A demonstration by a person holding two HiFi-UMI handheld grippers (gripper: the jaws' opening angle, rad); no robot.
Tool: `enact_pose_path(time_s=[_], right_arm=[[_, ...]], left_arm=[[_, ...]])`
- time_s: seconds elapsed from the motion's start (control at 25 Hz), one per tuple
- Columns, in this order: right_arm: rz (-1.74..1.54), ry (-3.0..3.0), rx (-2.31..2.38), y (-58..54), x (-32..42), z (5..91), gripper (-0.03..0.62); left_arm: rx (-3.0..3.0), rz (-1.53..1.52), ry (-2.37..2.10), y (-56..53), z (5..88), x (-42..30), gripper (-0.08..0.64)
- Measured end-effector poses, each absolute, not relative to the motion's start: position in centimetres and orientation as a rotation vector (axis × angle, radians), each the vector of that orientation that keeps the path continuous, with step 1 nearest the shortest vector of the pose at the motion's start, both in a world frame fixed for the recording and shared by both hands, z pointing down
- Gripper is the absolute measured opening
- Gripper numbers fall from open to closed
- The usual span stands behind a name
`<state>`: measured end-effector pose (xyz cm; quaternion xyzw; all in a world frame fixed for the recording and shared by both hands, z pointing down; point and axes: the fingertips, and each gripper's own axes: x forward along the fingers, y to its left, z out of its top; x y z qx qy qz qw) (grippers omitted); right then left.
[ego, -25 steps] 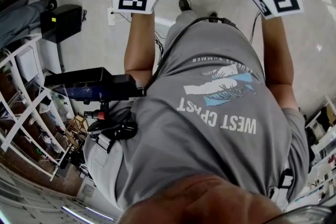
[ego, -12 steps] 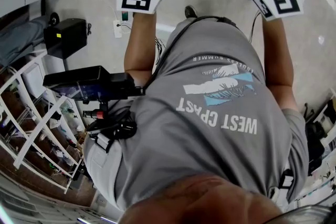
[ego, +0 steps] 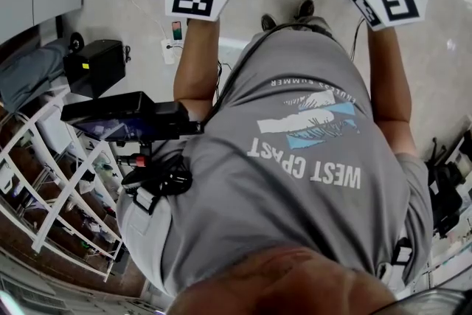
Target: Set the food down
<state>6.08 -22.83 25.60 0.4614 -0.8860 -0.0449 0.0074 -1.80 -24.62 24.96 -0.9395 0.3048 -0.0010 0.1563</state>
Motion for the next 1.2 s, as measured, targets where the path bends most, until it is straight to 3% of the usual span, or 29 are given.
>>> enact_pose_path(time_s=[0.84,1.2], right_arm=[[-0.068,-2.841,1.144,-31.0,10.9,29.6,0.107],[-0.013,-2.824,1.157,-33.5,8.9,30.2,0.107]], left_arm=[[-2.632,-0.087,1.109,-30.6,26.7,3.6,0.006],[-2.676,-0.102,1.101,-32.6,26.7,2.3,0.006]])
